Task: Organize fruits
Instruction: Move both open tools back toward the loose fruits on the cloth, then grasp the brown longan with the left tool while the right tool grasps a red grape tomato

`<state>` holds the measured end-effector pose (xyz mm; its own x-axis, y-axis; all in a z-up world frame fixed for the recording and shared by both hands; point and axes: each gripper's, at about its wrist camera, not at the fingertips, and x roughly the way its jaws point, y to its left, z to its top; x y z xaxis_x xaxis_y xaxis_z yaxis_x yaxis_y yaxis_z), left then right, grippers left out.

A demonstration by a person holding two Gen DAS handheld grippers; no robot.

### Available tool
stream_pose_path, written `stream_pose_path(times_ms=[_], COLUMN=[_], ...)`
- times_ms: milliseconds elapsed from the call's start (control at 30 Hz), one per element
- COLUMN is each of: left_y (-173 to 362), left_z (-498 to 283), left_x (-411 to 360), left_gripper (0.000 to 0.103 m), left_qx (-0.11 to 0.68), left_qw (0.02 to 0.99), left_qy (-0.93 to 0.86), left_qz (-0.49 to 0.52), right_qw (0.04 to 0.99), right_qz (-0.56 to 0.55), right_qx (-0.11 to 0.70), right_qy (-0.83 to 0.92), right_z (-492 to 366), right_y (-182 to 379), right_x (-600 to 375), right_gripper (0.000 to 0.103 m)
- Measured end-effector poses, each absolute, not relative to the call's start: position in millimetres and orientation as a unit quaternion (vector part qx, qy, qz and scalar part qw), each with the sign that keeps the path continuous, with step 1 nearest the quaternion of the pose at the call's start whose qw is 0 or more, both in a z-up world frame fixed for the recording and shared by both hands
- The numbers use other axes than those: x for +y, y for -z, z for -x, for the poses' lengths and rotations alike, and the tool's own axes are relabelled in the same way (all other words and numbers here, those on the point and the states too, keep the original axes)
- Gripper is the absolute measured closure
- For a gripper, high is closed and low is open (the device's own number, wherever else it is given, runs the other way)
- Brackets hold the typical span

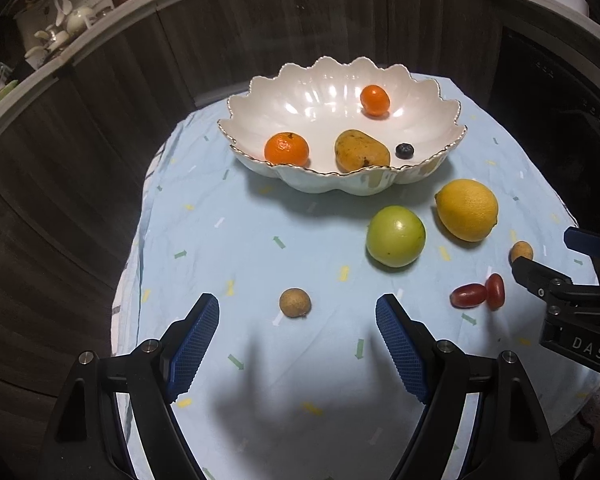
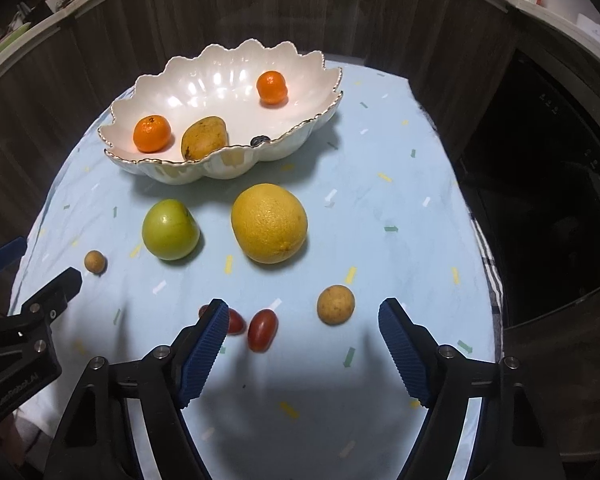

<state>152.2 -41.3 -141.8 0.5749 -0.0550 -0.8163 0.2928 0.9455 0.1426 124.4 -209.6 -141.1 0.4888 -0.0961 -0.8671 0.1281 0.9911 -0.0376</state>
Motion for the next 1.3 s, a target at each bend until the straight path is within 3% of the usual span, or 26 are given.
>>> stream_pose_path(times_ms=[200,333,633,833,1300], left_y=[152.6,158.3,170.5,179.3,194.3], left_z=[-153.2,-153.9,-159.2,-162.6,-173.1], left_x=[-38.9,-36.4,-37.3,-40.6,-40.7], left_gripper=[0.023,0.031,0.035,0.039,0.047], left_qx=[0.447,0.434,0.426,0.435,0.459], left_qw=[0.880,0.888,0.891,0.886,0.876], left_qy=[0.096,0.082,0.081,0.083,0.082], left_qz=[-0.125,-0.130,-0.135,-0.136,-0.127], right_qw=[0.866,0.867,0.866,0.860,0.855], right_qz=[-0.018,-0.008,0.003,-0.002,0.000], right_qx=[0.495,0.493,0.495,0.506,0.517], right_qy=[0.069,0.069,0.063,0.060,0.036], right_z=[-120.4,-118.7,-115.5,-118.3,-124.8], right_y=[146.7,152.4,159.1,165.9,176.1], right_x=[-208.3,-203.9,-199.4,-200.2,-190.6], right_gripper=[0.032,0.035,0.041,0.052,0.065])
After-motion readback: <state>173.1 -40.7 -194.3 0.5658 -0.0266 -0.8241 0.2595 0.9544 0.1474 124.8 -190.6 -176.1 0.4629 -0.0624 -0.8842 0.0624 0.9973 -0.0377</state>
